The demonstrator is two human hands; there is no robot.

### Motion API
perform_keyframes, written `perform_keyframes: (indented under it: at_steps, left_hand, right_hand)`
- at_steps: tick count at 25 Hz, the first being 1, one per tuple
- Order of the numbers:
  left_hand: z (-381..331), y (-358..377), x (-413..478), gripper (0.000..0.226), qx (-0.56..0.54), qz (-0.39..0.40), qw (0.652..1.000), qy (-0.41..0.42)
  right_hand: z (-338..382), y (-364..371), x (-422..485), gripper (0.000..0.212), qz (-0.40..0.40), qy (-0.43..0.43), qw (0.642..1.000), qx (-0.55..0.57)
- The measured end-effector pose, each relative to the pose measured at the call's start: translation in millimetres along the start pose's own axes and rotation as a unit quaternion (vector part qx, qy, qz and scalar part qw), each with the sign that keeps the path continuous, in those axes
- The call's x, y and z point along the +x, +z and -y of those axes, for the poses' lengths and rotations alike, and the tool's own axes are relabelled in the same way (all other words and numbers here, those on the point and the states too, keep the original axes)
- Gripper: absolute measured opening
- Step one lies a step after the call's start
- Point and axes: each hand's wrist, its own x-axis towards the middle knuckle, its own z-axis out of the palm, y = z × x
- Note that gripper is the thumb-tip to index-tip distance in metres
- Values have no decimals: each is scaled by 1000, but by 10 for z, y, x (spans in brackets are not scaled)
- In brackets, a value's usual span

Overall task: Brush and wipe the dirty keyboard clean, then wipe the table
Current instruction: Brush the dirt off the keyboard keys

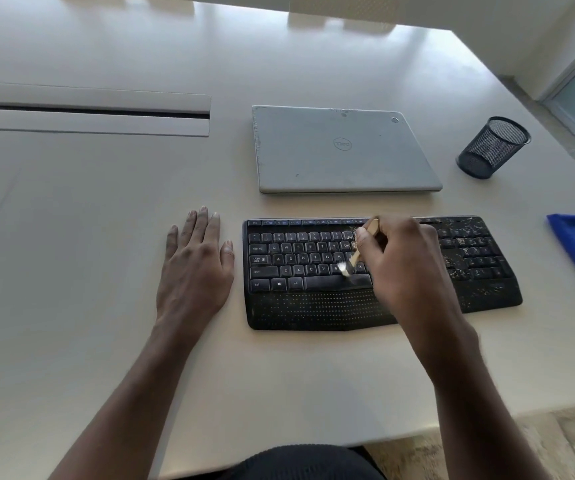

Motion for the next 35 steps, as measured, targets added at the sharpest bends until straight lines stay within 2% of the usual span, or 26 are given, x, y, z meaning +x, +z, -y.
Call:
perform_keyframes:
  at_steps: [6, 11, 15, 18, 23, 27, 31, 35]
  left_hand:
    - [6, -20, -4, 57, -4, -1, 1000, 3]
    - [10, -19, -6, 58, -5, 1, 1000, 3]
    - [18, -9, -2, 58, -6, 2, 1000, 2]
    - [11, -7, -5, 58, -6, 4, 1000, 1]
    - [8, -10, -1, 58, -2, 4, 1000, 1]
    - [10, -9, 0, 58, -3, 5, 1000, 2]
    - [24, -10, 3, 58, -6, 6, 1000, 2]
    - [17, -10, 0, 58, -8, 6, 1000, 4]
  right_hand:
    - [108, 62, -31, 33, -27, -26, 997, 64]
    - [97, 71, -25, 34, 8, -19, 999, 27]
    - [115, 62, -16, 34, -29, -25, 998, 52]
    - [123, 74, -48, 33, 4, -17, 1000, 15]
    - [209, 39, -77, 33, -1, -25, 996, 90]
    - [196, 120, -75, 32, 32, -26, 998, 39]
    - [219, 59, -74, 31, 27, -25, 995, 94]
    - [224, 71, -92, 29, 47, -34, 997, 45]
